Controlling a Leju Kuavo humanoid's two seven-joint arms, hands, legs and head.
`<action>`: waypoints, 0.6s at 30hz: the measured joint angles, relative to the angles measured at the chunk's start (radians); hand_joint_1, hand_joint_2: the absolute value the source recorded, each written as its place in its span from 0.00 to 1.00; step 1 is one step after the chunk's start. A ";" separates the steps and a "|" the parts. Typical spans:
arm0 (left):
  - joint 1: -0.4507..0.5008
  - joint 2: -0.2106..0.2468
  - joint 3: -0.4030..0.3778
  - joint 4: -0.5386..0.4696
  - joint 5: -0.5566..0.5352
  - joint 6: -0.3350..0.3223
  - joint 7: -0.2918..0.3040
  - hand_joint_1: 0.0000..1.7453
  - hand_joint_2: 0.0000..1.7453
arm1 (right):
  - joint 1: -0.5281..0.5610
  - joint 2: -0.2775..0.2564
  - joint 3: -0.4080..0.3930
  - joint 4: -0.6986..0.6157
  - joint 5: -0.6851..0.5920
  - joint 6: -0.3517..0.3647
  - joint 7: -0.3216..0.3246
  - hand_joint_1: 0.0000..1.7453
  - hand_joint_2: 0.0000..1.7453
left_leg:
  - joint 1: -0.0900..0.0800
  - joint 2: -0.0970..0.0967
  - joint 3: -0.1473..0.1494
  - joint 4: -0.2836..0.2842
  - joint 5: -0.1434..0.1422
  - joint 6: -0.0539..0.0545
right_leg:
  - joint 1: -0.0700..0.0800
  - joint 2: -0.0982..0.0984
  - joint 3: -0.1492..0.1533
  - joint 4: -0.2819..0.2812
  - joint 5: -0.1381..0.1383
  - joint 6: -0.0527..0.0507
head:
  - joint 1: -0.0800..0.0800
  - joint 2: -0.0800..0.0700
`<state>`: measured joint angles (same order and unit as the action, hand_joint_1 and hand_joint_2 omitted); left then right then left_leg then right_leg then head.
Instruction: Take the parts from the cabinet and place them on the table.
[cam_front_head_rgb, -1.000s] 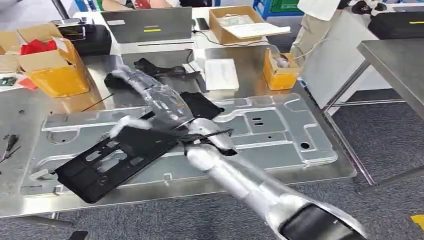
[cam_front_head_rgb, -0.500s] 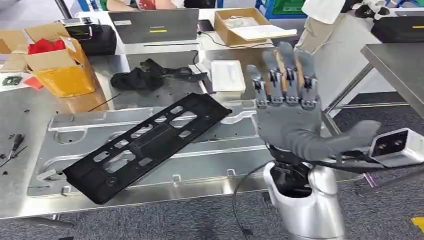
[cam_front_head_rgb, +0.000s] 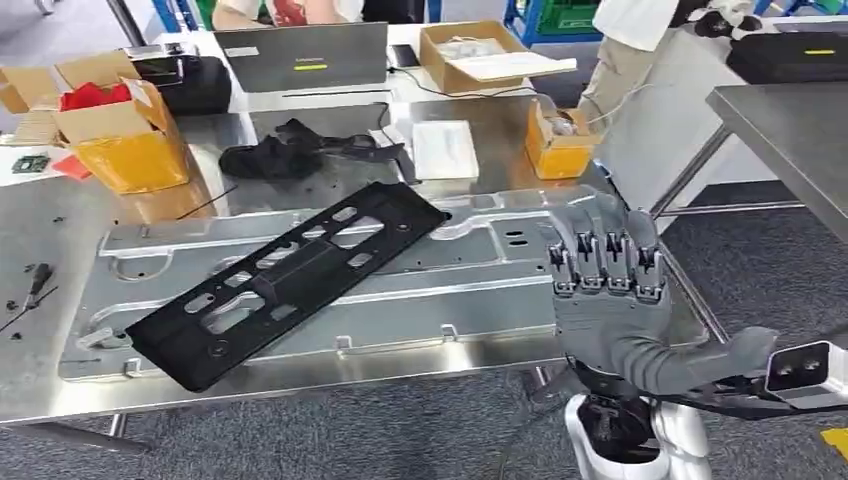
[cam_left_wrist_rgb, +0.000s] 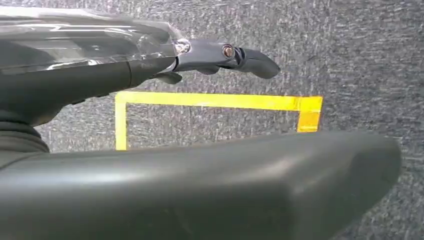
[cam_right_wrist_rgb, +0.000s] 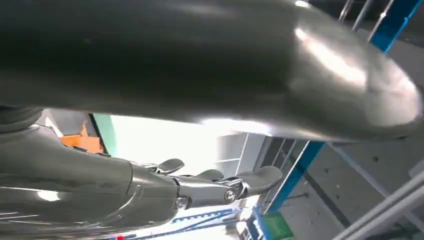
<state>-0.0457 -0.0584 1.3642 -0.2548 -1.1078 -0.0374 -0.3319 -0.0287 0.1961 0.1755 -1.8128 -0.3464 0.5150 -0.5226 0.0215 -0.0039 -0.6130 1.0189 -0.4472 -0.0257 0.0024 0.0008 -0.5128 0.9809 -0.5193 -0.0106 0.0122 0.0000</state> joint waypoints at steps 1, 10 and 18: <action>0.001 0.000 0.003 -0.002 -0.001 0.000 0.000 0.00 0.00 | 0.000 -0.002 0.000 0.004 0.000 0.001 0.000 0.00 0.00 | 0.002 0.000 -0.006 0.013 -0.032 -0.002 | -0.003 -0.004 -0.005 -0.001 0.010 -0.008 | -0.001 0.000; 0.001 -0.001 0.007 -0.005 -0.016 -0.002 -0.001 0.00 0.00 | 0.015 -0.030 -0.003 0.066 0.005 0.010 0.013 0.00 0.00 | -0.001 0.022 0.117 0.022 -0.097 -0.006 | 0.005 -0.030 -0.086 0.020 0.058 -0.012 | -0.002 0.000; -0.001 -0.005 0.007 -0.007 -0.014 -0.003 -0.002 0.00 0.00 | 0.016 -0.043 -0.001 0.090 0.006 0.014 0.020 0.00 0.00 | -0.004 0.016 0.094 -0.037 -0.059 0.051 | 0.001 -0.011 -0.143 0.144 -0.051 0.036 | 0.002 0.000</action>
<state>-0.0469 -0.0633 1.3714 -0.2621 -1.1223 -0.0404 -0.3342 -0.0126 0.1530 0.1747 -1.7232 -0.3407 0.5295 -0.5028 0.0174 0.0121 -0.5191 0.9817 -0.5065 0.0251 0.0029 -0.0101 -0.6560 1.1248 -0.5706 0.0252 0.0137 0.0000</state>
